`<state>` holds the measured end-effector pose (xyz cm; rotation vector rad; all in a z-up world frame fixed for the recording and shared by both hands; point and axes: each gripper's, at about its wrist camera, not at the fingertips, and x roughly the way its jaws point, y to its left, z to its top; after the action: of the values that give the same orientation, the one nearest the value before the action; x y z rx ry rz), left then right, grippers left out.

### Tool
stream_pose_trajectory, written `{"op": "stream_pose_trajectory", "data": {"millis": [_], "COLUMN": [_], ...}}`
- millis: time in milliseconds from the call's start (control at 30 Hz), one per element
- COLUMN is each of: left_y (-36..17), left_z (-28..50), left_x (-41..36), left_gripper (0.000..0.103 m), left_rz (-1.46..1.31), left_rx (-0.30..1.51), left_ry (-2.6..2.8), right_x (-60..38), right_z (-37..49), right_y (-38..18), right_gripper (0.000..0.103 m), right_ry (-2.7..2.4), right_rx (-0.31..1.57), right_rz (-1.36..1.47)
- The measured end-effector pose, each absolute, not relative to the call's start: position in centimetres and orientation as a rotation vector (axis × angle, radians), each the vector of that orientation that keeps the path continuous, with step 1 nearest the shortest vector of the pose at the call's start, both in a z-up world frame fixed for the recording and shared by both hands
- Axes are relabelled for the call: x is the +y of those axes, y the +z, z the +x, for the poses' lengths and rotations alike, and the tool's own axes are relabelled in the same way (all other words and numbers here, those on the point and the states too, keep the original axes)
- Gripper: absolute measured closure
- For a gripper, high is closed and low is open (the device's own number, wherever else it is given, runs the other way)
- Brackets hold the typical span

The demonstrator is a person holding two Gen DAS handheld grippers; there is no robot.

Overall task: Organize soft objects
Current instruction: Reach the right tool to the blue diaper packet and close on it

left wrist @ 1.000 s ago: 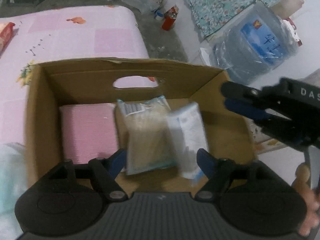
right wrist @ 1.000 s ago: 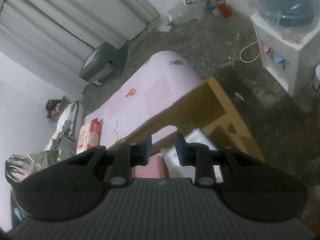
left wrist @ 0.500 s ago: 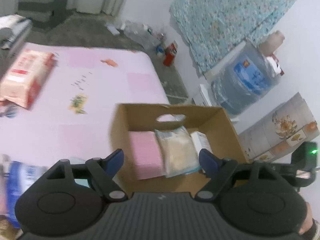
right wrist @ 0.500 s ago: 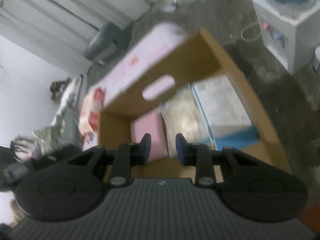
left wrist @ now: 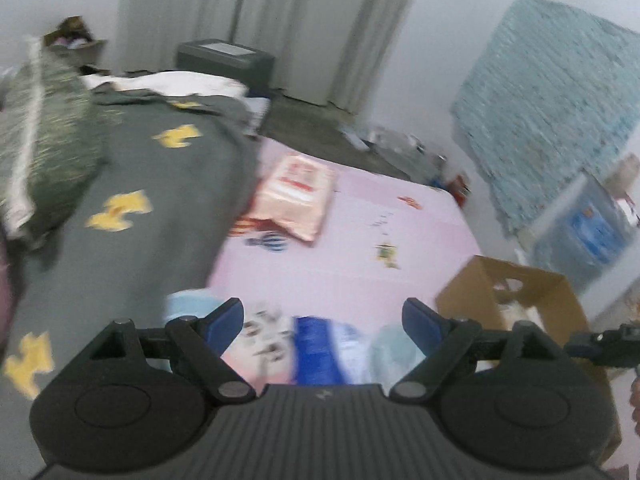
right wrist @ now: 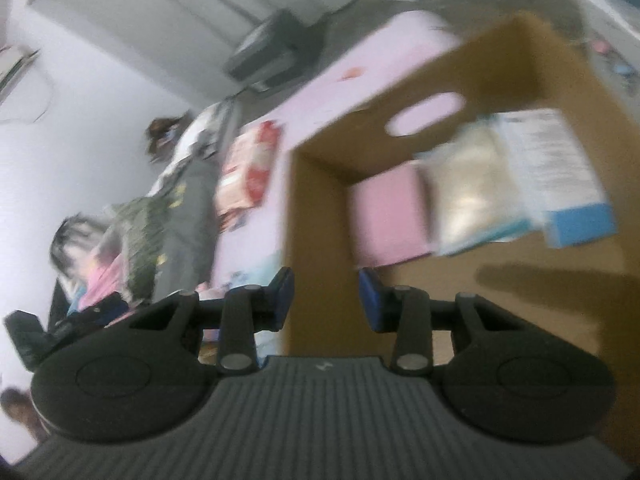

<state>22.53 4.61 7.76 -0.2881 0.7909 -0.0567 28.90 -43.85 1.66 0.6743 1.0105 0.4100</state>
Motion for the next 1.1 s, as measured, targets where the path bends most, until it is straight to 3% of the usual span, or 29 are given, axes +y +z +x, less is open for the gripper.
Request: {"op": "stream_pose_trajectory", "data": {"millis": [267,433,533,833,1100], "left_y": [5.1,1.7,-0.7,-5.3,-6.4], "left_z": [20.0,22.8,24.9,28.8,30.4], "left_x": [6.2,4.7,4.2,2.2,1.7], "left_gripper": [0.020,0.038,0.044,0.044,0.043], "left_rz": [-0.315,-0.371,-0.413,-0.384,-0.391], "left_rx": [0.823,0.929,1.016,1.171,1.211], "left_ry": [-0.109,-0.178,-0.201,-0.165,-0.168], "right_x": [-32.8,-25.0,-20.9,-15.3,-14.0], "right_z": [32.3,34.6,36.4,40.3,41.4], "right_y": [3.8,2.9,1.5,-4.3,-6.3], "right_gripper": [0.062,0.062,0.062,0.062,0.061], "right_ry": [0.637,0.735,0.727,0.558,0.513], "right_rx": [1.078,1.182,1.252,1.427,1.472], "right_rz": [0.650,0.630,0.588,0.416,0.337]}}
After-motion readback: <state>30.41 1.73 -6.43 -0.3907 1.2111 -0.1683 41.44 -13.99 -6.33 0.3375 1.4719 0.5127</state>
